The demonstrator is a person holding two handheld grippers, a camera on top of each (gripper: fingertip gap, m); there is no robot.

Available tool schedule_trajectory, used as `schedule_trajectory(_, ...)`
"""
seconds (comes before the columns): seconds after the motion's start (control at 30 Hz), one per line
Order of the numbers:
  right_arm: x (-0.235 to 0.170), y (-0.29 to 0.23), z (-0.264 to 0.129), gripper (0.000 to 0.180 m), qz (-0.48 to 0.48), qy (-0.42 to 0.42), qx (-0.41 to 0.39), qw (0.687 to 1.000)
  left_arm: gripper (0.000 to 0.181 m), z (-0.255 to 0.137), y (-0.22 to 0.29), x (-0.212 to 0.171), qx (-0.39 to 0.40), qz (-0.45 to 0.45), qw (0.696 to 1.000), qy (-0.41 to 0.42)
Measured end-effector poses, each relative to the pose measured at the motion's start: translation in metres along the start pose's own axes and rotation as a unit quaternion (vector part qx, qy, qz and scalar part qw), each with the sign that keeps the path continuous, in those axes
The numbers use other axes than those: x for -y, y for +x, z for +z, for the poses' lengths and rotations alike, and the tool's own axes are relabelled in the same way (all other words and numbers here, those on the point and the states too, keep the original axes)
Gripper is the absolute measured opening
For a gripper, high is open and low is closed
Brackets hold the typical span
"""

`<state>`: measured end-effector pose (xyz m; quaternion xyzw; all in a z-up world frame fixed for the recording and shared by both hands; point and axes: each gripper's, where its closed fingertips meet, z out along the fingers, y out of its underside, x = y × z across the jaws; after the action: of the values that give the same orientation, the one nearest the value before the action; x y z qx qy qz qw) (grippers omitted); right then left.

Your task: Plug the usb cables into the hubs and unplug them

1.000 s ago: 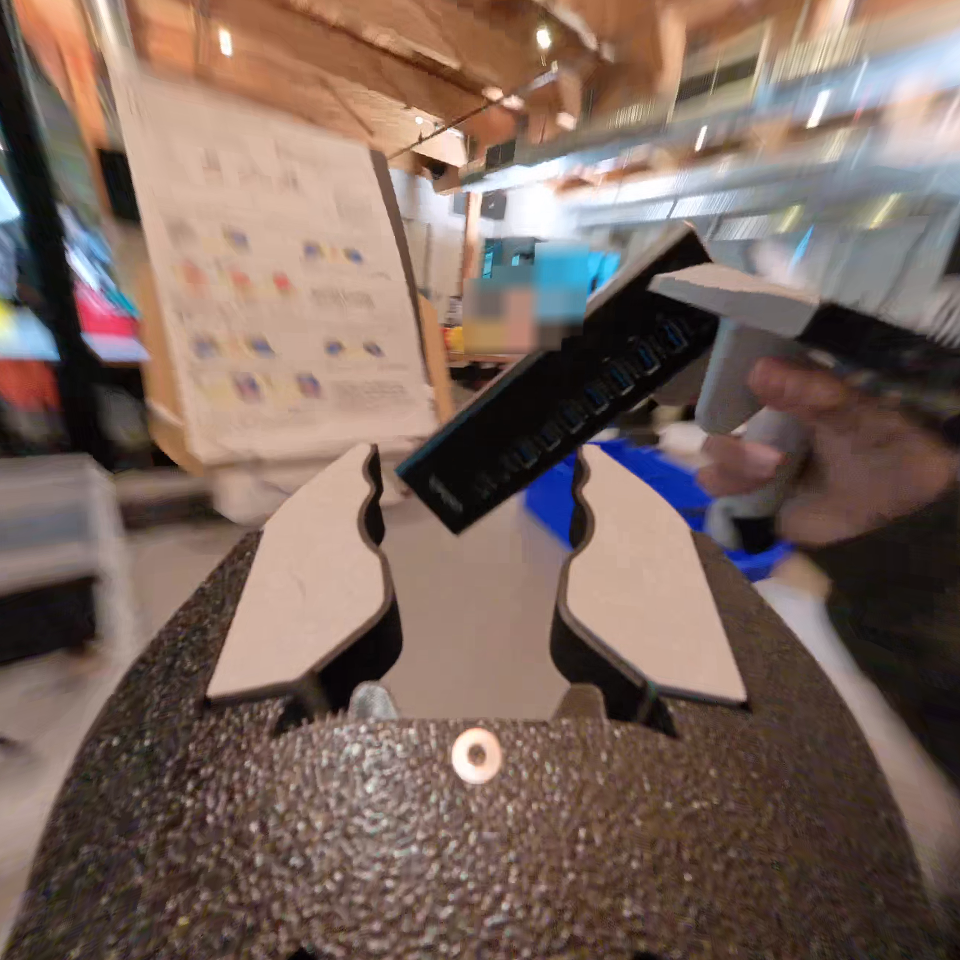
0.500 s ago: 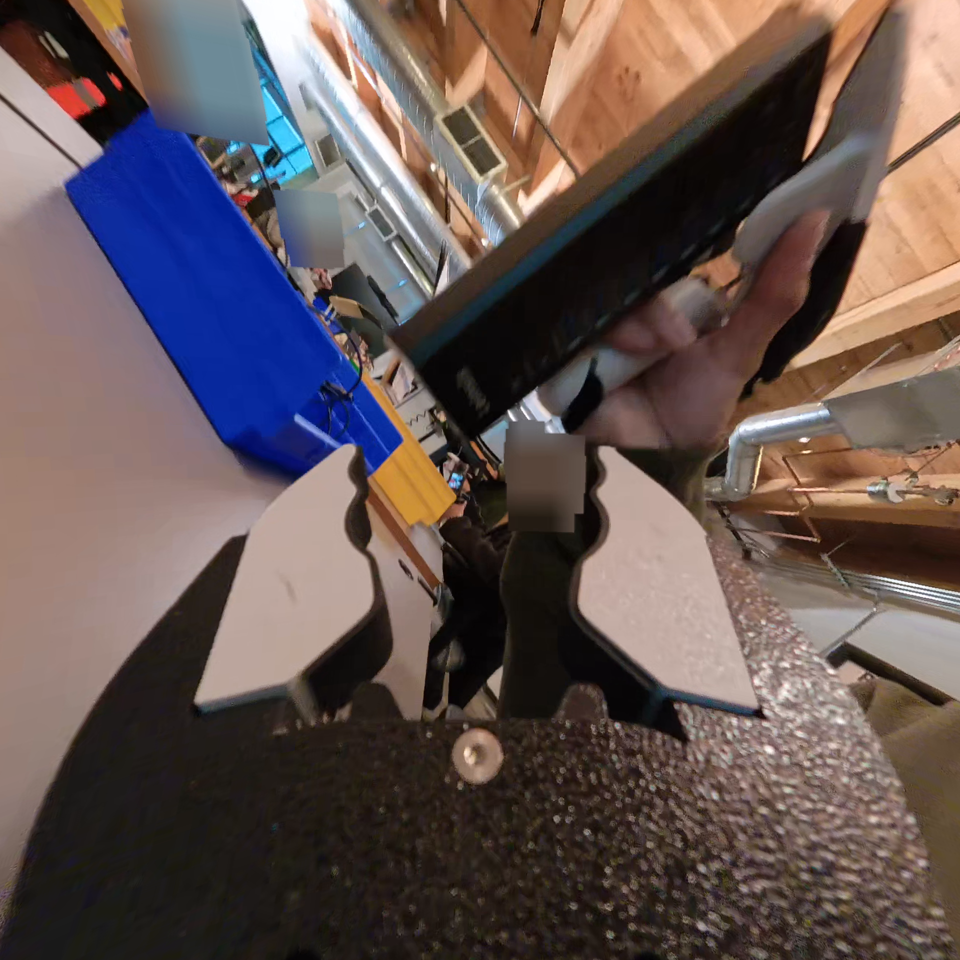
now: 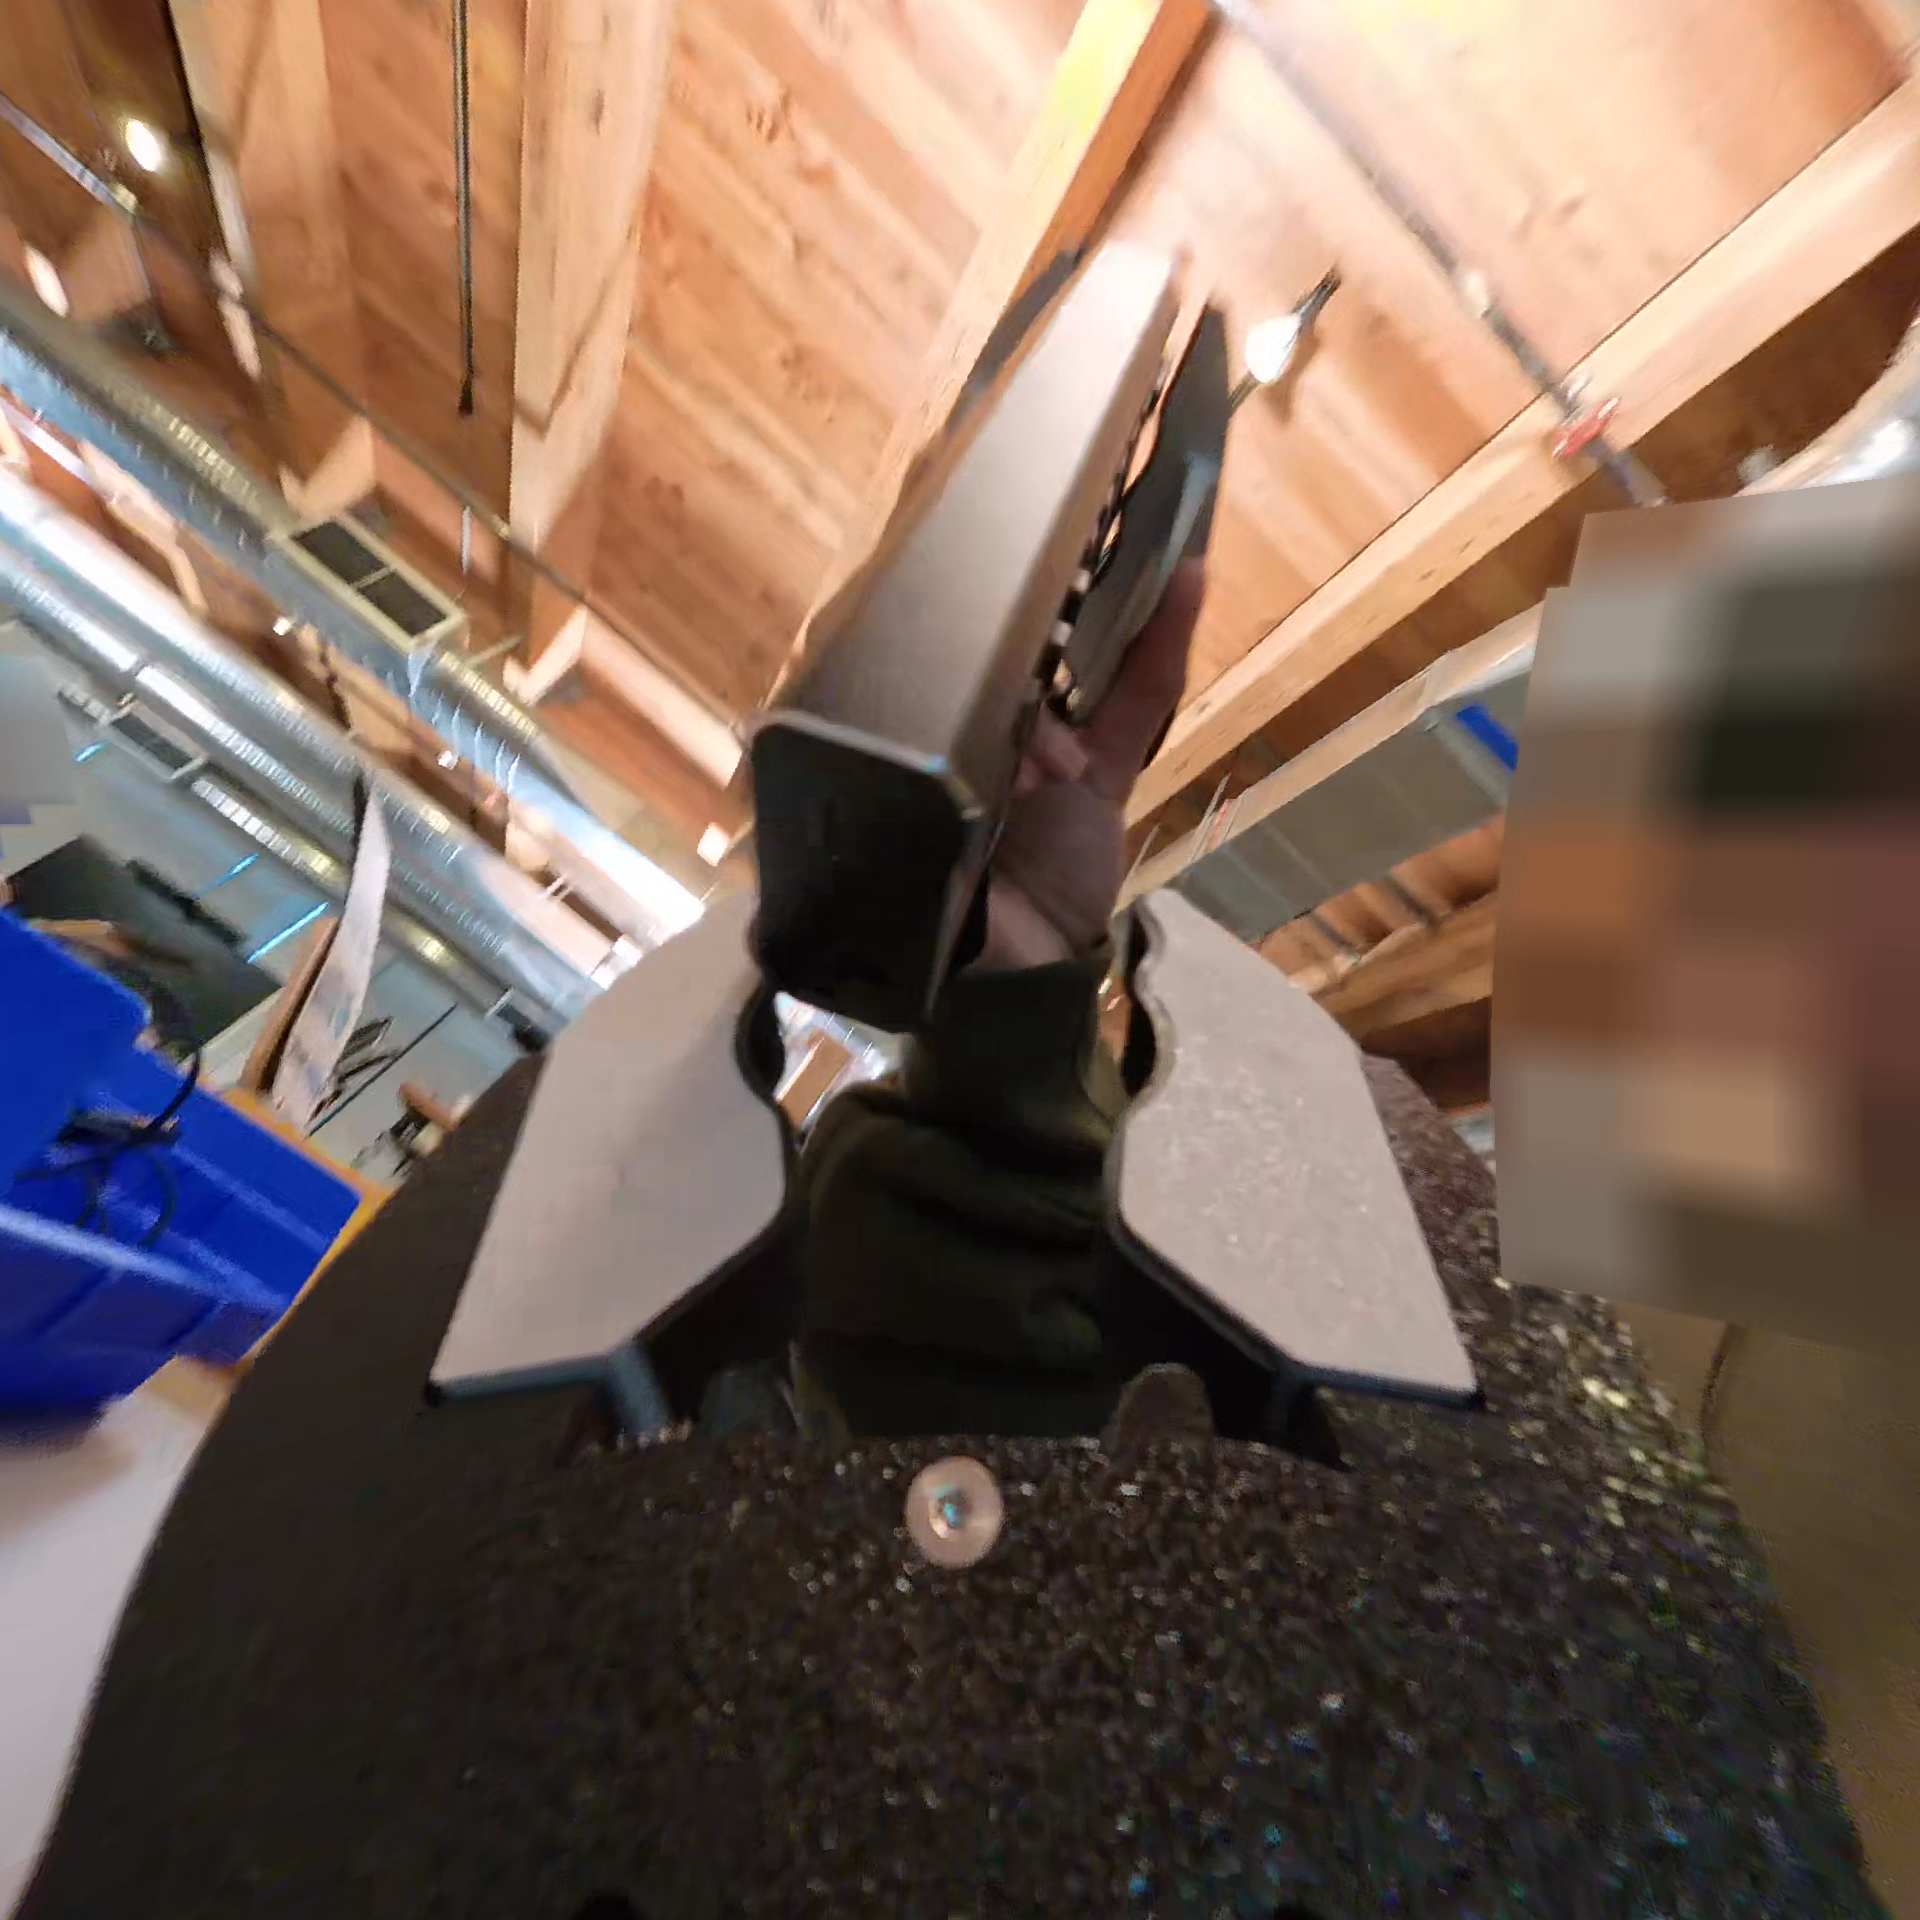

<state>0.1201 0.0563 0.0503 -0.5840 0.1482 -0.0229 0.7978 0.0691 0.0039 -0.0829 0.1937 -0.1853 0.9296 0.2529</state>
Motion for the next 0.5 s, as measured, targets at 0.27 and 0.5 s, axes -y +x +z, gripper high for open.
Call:
schedule_trajectory(0.27, -0.008, -0.002, -0.004, 0.030, 0.022, -0.030, 0.013, 0.999, 0.049, -0.002, 0.012, 0.049, -0.025, 0.046, 0.995, 0.079)
schedule_trajectory(0.5, -0.003, 0.007, -0.015, 0.030, 0.046, -0.012, 0.006, 0.999, 0.037, 0.014, 0.011, 0.034, 0.015, 0.123, 0.992, -0.018)
